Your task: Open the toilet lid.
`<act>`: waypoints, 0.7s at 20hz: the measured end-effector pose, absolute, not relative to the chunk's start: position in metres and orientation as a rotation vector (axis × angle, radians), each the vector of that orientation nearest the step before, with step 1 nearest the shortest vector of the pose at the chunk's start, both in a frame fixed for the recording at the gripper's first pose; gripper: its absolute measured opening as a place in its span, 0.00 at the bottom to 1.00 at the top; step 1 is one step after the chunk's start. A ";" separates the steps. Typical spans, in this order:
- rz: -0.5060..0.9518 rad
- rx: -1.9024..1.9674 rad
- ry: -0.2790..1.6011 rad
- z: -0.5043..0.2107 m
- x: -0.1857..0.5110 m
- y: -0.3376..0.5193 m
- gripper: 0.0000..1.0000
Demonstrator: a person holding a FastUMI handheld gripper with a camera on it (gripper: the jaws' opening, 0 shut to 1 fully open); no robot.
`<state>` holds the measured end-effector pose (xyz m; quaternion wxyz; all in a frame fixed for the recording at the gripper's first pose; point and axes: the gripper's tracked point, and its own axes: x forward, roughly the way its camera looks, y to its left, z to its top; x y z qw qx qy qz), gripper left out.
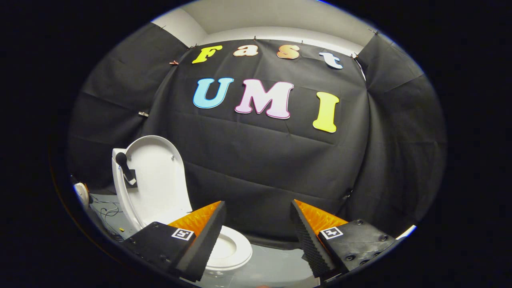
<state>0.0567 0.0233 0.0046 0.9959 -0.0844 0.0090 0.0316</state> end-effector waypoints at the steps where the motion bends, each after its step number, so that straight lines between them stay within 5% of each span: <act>1: 0.065 -0.165 0.031 0.001 0.057 0.025 0.99; 14: 0.107 -0.122 0.061 -0.007 0.051 0.041 0.99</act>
